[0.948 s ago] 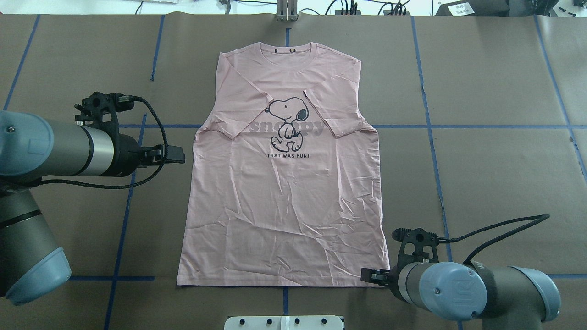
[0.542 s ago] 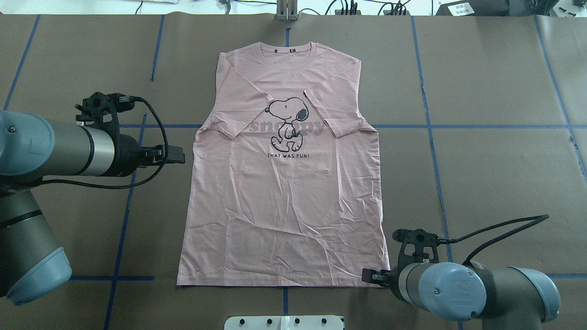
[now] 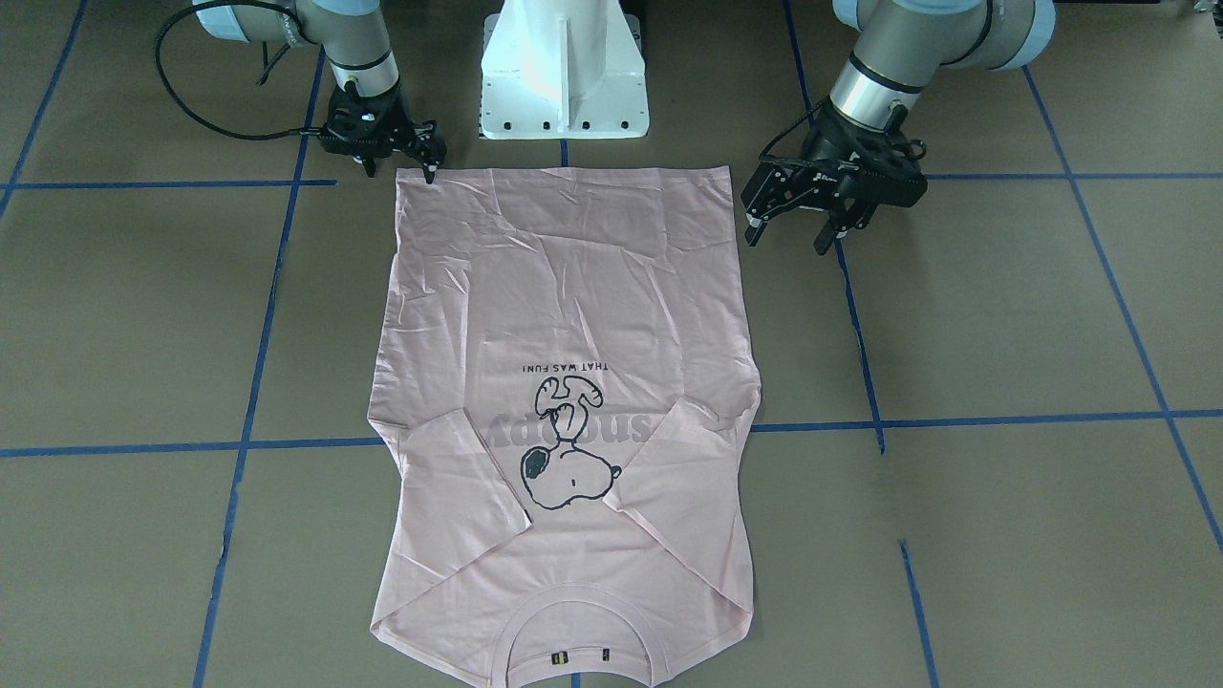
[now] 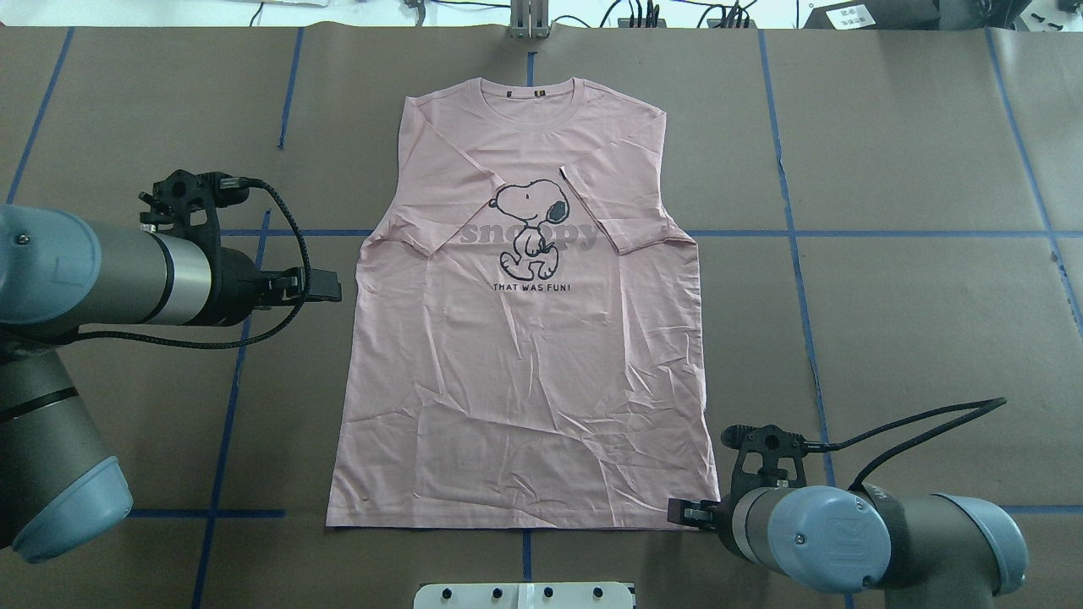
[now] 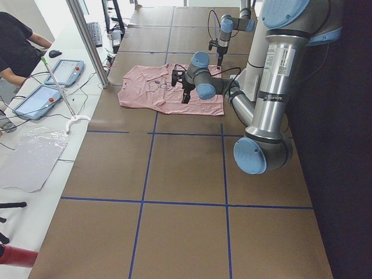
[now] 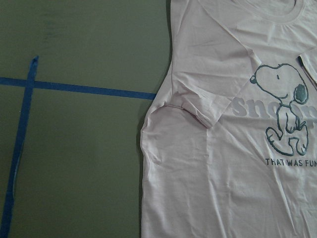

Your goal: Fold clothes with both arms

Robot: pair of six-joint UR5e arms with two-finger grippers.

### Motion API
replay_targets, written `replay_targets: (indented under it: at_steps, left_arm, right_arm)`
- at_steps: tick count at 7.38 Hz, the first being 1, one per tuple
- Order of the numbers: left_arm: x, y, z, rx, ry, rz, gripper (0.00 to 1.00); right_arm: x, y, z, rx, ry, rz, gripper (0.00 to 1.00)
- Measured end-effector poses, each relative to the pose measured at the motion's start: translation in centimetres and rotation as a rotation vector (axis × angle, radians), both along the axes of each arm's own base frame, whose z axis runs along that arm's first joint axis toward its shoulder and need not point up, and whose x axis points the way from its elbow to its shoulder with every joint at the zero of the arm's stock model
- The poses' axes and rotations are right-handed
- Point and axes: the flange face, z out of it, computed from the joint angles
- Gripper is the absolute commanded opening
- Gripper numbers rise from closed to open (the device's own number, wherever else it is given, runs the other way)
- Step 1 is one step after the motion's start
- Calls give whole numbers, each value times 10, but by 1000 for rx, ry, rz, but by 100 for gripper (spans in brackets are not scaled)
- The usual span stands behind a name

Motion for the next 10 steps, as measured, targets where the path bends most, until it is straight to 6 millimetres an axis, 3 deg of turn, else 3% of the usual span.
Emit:
replay_targets:
  at_steps: [2, 3, 10]
  left_arm:
    - [0, 0, 0, 0, 0, 0, 100]
    - [0, 0, 0, 0, 0, 0, 100]
    - [3, -2, 3, -3, -6, 1, 100]
  right_arm:
    - [0, 0, -2, 0, -5, -1, 13]
    - [1, 0, -3, 0, -7, -1, 4]
    - [0, 0, -5, 0, -11, -2, 0]
